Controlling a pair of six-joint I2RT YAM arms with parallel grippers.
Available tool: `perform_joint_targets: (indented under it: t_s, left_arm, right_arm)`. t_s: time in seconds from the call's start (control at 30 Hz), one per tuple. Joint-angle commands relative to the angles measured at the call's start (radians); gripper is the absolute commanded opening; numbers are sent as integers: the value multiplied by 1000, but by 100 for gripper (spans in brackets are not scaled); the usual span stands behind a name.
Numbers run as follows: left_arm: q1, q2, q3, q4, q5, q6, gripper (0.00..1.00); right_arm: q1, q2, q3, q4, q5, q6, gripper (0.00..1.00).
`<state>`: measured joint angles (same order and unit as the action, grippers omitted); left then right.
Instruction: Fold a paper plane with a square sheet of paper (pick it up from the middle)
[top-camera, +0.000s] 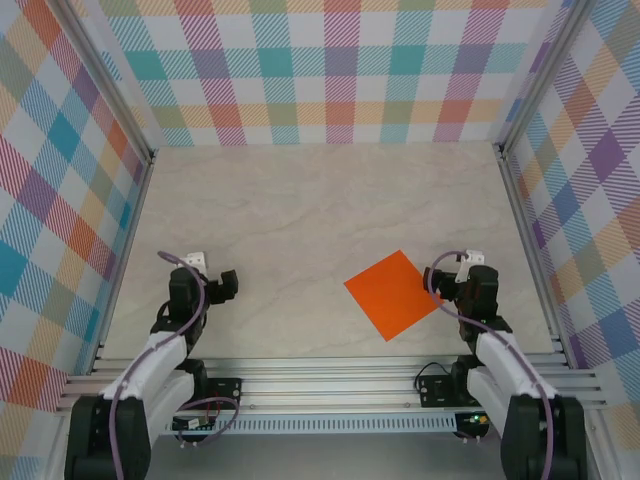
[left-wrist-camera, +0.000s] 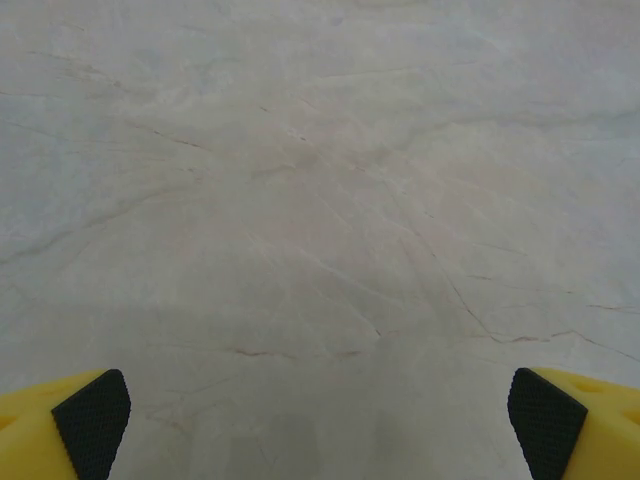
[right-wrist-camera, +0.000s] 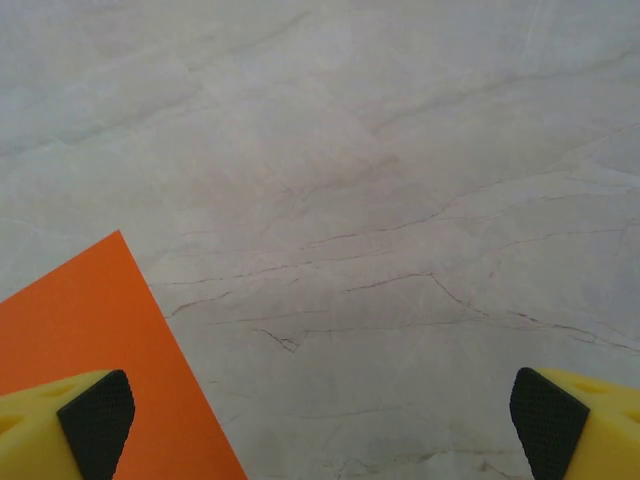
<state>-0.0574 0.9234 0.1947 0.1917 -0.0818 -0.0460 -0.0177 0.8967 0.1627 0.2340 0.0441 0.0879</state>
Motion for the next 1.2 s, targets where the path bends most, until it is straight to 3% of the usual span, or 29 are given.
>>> perform_joint_targets:
  t_s: [0.0,0.93,1.17]
  left_arm:
    - [-7,644,229,616,33,87,100]
    - [-7,643,229,616,33,87,100]
    - [-7,643,230,616,33,87,100]
  right_arm:
    - [1,631,262,556,-133,-77,100]
    - [1,630,262,555,-133,-78,100]
    - [2,571,270,499,-143,-81,100]
